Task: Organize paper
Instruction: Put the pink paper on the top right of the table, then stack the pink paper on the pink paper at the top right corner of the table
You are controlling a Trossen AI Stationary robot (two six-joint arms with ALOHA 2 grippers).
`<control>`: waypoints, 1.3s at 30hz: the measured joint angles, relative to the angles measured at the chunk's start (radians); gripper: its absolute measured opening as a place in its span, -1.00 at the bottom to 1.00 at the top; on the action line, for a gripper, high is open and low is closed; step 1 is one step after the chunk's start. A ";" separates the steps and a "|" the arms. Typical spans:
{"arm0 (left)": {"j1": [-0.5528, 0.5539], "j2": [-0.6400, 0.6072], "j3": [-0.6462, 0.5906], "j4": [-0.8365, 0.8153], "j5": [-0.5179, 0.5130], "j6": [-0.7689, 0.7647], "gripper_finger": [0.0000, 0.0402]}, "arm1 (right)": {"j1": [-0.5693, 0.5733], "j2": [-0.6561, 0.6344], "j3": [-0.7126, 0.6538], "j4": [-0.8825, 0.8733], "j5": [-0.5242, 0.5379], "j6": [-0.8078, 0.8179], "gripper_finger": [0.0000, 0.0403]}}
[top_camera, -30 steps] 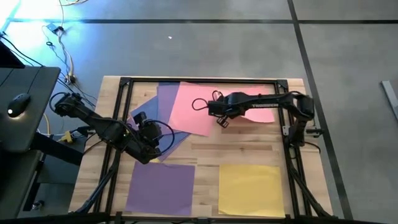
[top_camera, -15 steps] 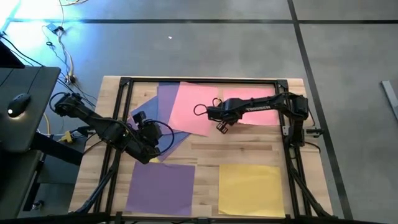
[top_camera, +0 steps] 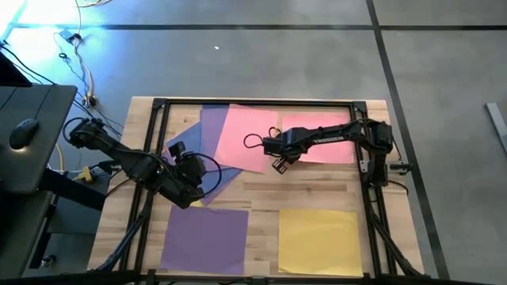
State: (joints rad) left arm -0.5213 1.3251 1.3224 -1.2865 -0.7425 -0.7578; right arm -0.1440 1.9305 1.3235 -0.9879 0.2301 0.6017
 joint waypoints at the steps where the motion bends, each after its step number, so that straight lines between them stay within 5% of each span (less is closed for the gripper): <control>1: 0.000 0.000 0.000 0.000 0.000 0.000 -0.33 | 0.000 0.000 0.000 0.002 -0.002 0.000 -0.99; 6: 0.000 0.000 0.000 0.000 0.024 0.000 -0.33 | 0.000 0.000 0.012 0.005 -0.051 -0.054 -0.80; 13: 0.000 -0.012 0.000 0.000 0.055 -0.058 -0.33 | 0.026 0.000 0.131 -0.048 -0.142 -0.219 -0.17; 20: 0.000 -0.069 0.001 0.000 0.076 -0.106 -0.33 | 0.137 0.023 0.095 0.371 -0.206 -0.461 0.26; 27: -0.019 -0.095 0.002 0.000 0.090 -0.139 -0.33 | 0.150 0.152 0.081 0.531 -0.121 -0.443 0.26; 39: -0.019 -0.094 0.002 0.000 0.129 -0.132 -0.33 | 0.104 0.181 0.081 0.590 -0.072 -0.436 0.09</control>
State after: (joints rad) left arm -0.5407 1.2308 1.3239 -1.2865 -0.6135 -0.8895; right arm -0.0400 2.1113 1.4044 -0.3979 0.1580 0.1658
